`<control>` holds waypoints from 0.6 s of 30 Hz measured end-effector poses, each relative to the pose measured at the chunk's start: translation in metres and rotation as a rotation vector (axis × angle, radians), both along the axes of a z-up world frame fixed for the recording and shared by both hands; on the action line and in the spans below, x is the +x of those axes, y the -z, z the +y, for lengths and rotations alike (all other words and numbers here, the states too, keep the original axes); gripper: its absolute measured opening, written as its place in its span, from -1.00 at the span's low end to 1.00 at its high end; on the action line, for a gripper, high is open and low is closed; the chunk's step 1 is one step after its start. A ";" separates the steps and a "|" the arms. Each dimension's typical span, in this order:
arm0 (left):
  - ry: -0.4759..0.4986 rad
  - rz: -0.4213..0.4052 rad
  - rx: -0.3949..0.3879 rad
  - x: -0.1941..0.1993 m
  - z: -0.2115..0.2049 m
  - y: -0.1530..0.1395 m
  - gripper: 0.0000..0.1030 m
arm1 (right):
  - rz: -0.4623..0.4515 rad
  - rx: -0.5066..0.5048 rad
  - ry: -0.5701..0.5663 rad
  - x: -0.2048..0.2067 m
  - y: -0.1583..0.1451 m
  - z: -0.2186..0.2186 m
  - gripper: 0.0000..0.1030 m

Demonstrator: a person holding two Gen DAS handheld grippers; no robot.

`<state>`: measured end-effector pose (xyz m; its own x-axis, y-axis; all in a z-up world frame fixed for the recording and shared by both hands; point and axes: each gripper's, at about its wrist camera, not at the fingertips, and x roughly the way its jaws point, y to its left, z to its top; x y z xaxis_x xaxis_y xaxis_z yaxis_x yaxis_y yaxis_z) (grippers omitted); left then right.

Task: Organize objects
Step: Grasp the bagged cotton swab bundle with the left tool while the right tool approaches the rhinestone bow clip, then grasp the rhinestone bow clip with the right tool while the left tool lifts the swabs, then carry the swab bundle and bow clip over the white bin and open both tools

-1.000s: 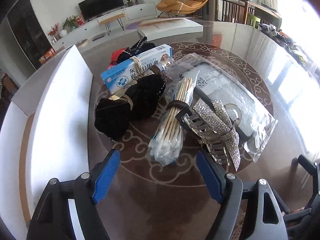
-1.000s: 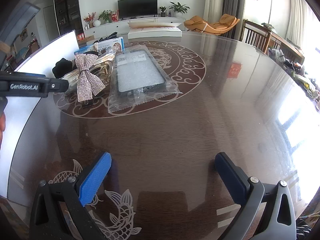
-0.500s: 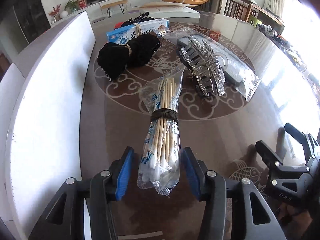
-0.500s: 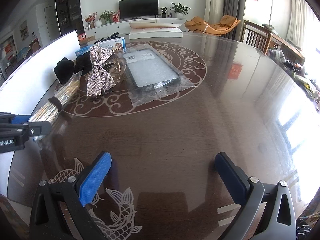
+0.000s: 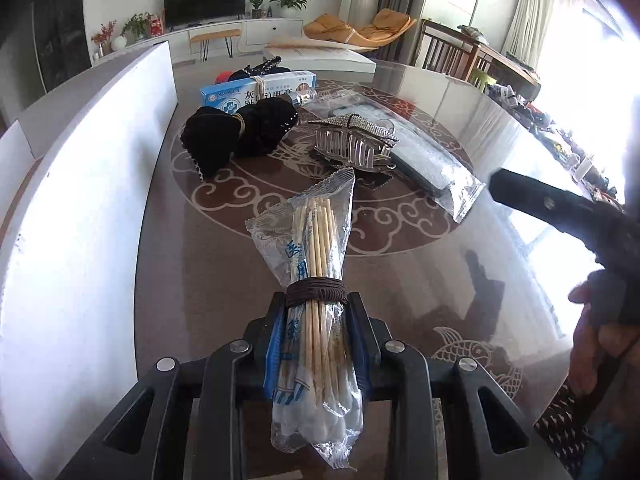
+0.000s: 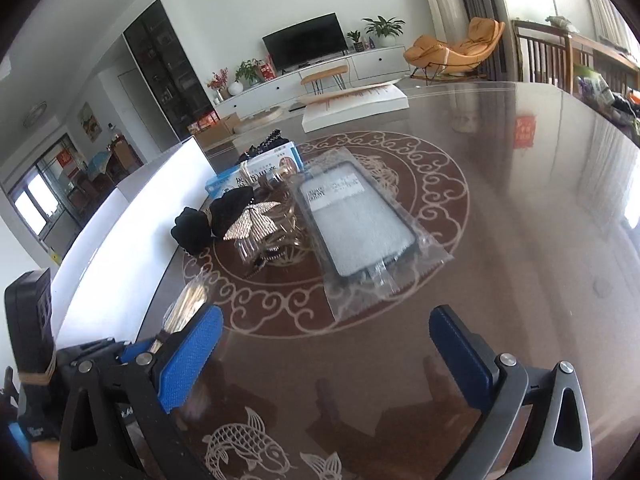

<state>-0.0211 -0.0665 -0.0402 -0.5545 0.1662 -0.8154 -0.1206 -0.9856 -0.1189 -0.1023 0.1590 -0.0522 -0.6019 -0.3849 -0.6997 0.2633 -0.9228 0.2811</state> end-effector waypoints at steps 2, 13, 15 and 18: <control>0.004 0.022 0.026 0.011 -0.002 -0.011 -0.44 | -0.037 0.038 -0.060 -0.035 -0.001 -0.026 1.00; 0.022 0.144 0.125 0.063 -0.036 -0.085 -0.44 | -0.195 0.056 -0.123 -0.081 0.016 -0.082 -0.05; 0.010 0.158 0.135 0.070 -0.055 -0.098 -0.44 | -0.198 0.028 -0.120 -0.066 0.008 -0.073 -0.05; -0.045 0.178 0.121 0.077 -0.092 -0.115 -0.44 | -0.166 -0.031 -0.154 -0.037 -0.021 -0.073 -0.05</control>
<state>0.0562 -0.1586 0.0744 -0.6967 0.2285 -0.6800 -0.1065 -0.9703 -0.2170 -0.1393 0.0862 -0.0307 -0.4119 -0.4862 -0.7707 0.3484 -0.8655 0.3599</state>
